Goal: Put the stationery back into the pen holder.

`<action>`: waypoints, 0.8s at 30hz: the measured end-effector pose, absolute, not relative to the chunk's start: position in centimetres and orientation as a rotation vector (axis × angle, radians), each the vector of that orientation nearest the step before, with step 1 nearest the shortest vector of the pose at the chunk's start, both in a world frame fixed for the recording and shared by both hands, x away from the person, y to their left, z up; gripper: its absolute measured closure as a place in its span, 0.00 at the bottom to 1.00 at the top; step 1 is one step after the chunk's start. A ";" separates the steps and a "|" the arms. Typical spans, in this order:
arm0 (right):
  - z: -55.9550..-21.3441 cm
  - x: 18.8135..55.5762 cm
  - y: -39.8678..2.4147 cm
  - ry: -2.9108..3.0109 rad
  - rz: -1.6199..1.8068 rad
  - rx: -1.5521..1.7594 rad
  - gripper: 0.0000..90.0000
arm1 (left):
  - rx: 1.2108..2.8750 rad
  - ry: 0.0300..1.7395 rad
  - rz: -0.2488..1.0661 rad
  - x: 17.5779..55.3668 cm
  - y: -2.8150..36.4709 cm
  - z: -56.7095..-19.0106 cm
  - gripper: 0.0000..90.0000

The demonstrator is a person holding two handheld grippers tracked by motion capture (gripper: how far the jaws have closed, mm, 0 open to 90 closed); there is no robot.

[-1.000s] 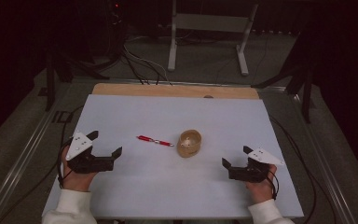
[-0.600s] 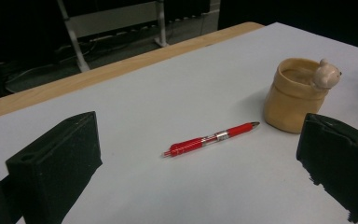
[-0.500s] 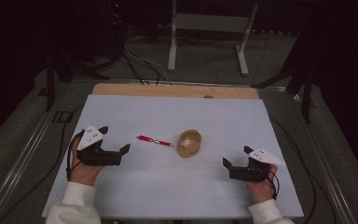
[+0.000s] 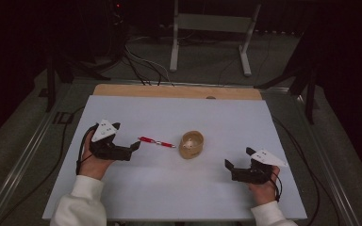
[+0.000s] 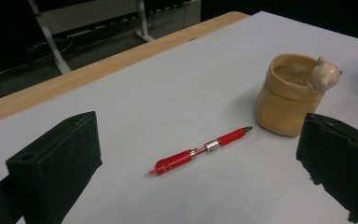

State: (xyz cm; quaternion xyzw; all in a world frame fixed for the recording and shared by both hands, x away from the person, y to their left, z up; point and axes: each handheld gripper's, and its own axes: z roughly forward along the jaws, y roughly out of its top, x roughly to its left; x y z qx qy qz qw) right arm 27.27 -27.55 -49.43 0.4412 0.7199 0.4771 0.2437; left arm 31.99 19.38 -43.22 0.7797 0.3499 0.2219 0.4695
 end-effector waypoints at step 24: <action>-49.4 27.3 -27.6 1.959 1.313 1.207 0.00 | 1.972 0.754 0.511 34.9 15.7 -44.7 0.00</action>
